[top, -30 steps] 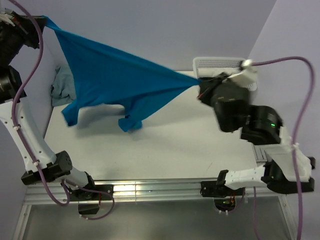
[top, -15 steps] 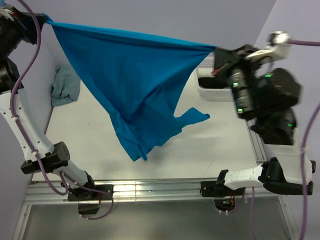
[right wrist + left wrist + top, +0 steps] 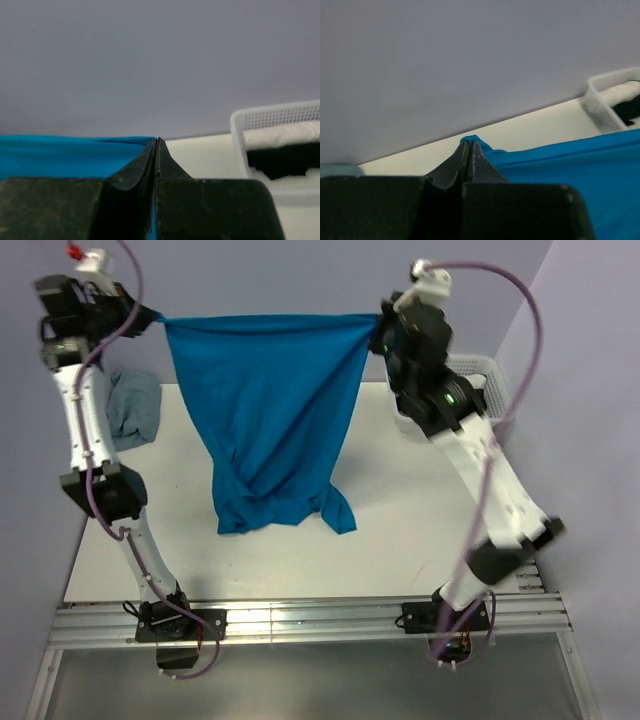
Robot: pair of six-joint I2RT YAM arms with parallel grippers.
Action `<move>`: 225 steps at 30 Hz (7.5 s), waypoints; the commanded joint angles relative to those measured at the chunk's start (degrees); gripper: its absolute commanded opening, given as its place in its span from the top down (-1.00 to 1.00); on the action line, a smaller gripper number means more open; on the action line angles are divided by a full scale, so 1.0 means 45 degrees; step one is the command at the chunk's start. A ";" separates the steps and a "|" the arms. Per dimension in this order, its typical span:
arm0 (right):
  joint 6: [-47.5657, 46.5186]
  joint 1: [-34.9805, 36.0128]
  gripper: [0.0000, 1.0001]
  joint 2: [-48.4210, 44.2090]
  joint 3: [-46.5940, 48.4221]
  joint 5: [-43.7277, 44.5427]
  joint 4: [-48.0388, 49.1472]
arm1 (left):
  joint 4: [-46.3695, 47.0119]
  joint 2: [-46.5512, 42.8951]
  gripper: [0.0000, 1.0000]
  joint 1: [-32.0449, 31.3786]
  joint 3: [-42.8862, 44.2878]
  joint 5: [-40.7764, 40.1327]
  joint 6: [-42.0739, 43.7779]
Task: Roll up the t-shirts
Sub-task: Flatten the tshirt
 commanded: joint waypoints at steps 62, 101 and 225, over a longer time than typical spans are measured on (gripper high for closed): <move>0.5335 0.5674 1.00 0.8784 -0.2046 -0.7884 0.3201 | -0.4973 -0.1392 -0.99 0.1077 -0.6080 -0.4828 0.7239; 0.5588 0.4326 1.00 0.9058 -0.1164 -0.8743 0.3200 | -0.7615 -0.4752 -0.79 -0.1247 -1.5278 0.3164 1.7397; 0.6800 -0.2412 -0.25 0.7200 -0.4389 -0.3490 -0.0803 | -0.5095 -0.6315 0.99 -0.0564 -1.4185 -0.1014 1.0659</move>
